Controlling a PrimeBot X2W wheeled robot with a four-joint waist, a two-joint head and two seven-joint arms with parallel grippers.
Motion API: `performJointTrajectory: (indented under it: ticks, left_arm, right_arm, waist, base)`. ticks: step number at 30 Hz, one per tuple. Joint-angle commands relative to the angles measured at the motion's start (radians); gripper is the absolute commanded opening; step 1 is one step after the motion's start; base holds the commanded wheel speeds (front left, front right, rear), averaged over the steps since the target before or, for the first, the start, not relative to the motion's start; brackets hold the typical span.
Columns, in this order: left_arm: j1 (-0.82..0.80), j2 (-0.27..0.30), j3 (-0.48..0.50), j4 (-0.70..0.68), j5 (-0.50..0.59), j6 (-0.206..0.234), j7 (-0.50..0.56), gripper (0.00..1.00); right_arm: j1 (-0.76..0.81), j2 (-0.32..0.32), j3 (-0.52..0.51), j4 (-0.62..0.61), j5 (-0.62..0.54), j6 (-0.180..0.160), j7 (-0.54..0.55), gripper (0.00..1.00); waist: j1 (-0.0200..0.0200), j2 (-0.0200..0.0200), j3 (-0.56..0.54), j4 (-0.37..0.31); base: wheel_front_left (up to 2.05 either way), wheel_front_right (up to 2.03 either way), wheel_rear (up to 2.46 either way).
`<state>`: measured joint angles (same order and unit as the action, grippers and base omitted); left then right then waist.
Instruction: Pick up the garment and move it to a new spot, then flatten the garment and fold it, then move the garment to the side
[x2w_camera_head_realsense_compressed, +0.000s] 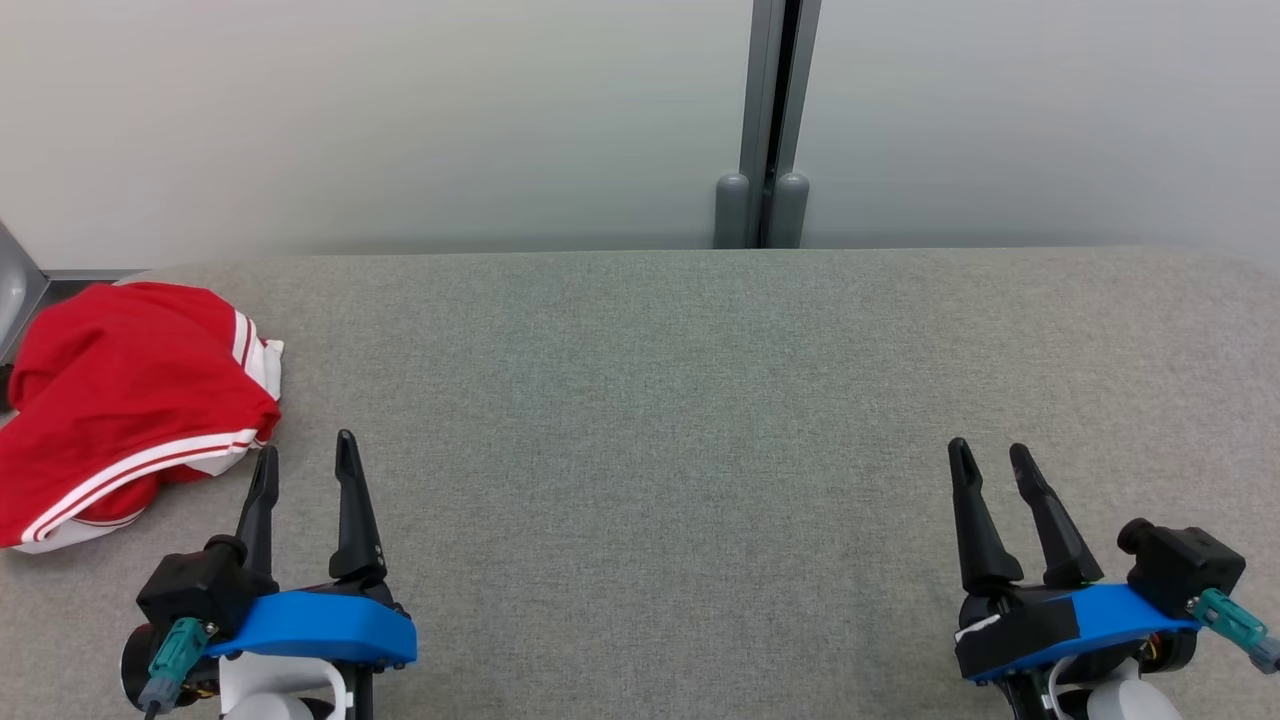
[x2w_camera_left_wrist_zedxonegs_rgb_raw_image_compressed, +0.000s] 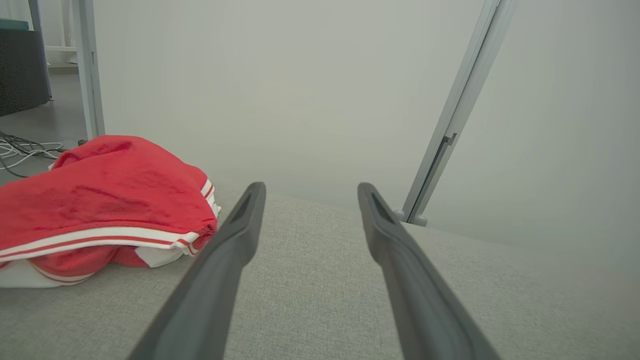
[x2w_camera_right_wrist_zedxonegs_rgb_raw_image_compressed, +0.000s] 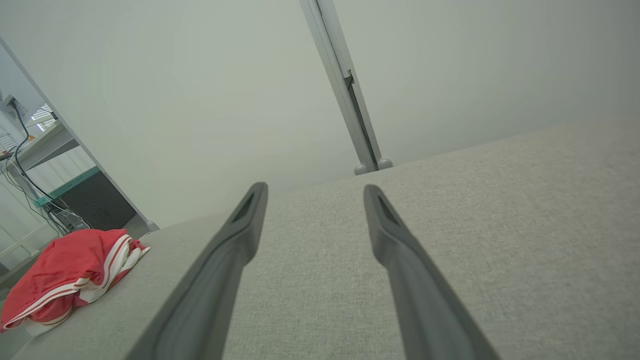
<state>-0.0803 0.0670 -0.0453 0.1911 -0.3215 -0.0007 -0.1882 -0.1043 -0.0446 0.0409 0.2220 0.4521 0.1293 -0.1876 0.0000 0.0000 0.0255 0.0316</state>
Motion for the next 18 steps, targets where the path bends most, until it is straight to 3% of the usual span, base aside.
performJointTrajectory:
  ticks: [1, 18]
  left_arm:
    - [-0.019, 0.009, -0.003, 0.000, 0.024, 0.004, -0.011, 1.00]
    - [-0.028, 0.017, -0.018, 0.027, 0.163, 0.026, -0.047, 1.00]
  right_arm:
    - [-0.025, -0.008, 0.001, 0.000, -0.030, 0.002, -0.011, 1.00]
    - [-0.031, -0.008, 0.001, 0.021, -0.198, 0.002, -0.047, 1.00]
  waist:
    - [0.0000, 0.0000, 0.000, 0.001]
    - [0.0000, 0.0000, 0.006, 0.009]
  base:
    - [0.00, 0.00, 0.00]
    - [0.00, 0.00, 0.00]
